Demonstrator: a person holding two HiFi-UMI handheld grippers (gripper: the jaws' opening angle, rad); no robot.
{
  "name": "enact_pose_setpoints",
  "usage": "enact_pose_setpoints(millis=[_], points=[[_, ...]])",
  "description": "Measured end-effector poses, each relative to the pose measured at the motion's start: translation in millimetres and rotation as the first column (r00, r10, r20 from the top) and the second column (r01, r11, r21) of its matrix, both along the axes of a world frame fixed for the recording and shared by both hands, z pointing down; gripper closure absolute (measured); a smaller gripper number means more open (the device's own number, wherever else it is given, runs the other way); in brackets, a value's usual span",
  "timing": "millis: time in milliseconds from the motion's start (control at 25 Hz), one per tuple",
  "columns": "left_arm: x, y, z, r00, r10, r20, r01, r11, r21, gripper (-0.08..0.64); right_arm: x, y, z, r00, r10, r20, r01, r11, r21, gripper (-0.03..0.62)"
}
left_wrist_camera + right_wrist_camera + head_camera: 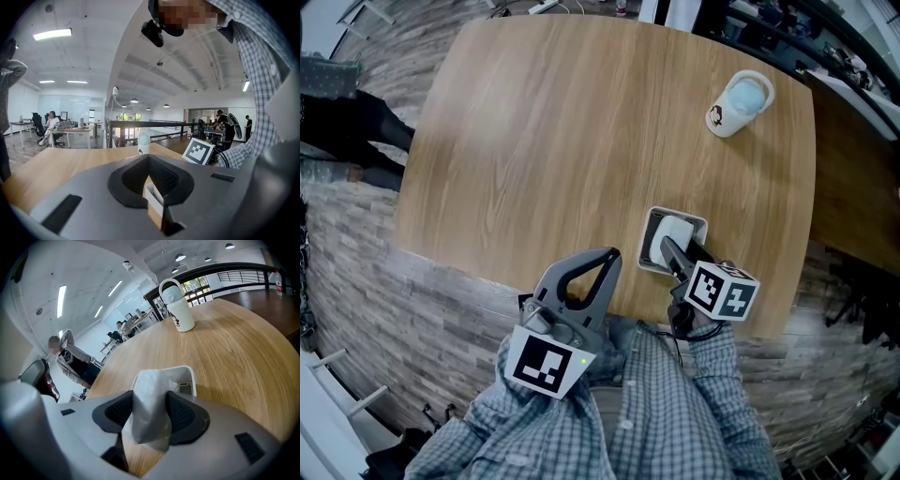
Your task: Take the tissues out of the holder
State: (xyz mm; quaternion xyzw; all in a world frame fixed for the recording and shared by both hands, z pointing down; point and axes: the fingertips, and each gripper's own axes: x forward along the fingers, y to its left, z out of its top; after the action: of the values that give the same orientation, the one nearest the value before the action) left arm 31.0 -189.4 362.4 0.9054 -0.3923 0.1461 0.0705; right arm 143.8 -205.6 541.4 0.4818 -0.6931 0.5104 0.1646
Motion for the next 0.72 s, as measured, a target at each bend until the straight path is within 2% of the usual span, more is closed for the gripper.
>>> enact_pose_setpoints(millis=[720], points=[[-4.7, 7.8, -7.7, 1.0, 0.0, -0.008, 0.0, 1.0, 0.022, 0.56, 2.5, 5.0, -26.0, 0.995, 0.063, 0.08, -0.066, 0.997, 0.039, 0.362]])
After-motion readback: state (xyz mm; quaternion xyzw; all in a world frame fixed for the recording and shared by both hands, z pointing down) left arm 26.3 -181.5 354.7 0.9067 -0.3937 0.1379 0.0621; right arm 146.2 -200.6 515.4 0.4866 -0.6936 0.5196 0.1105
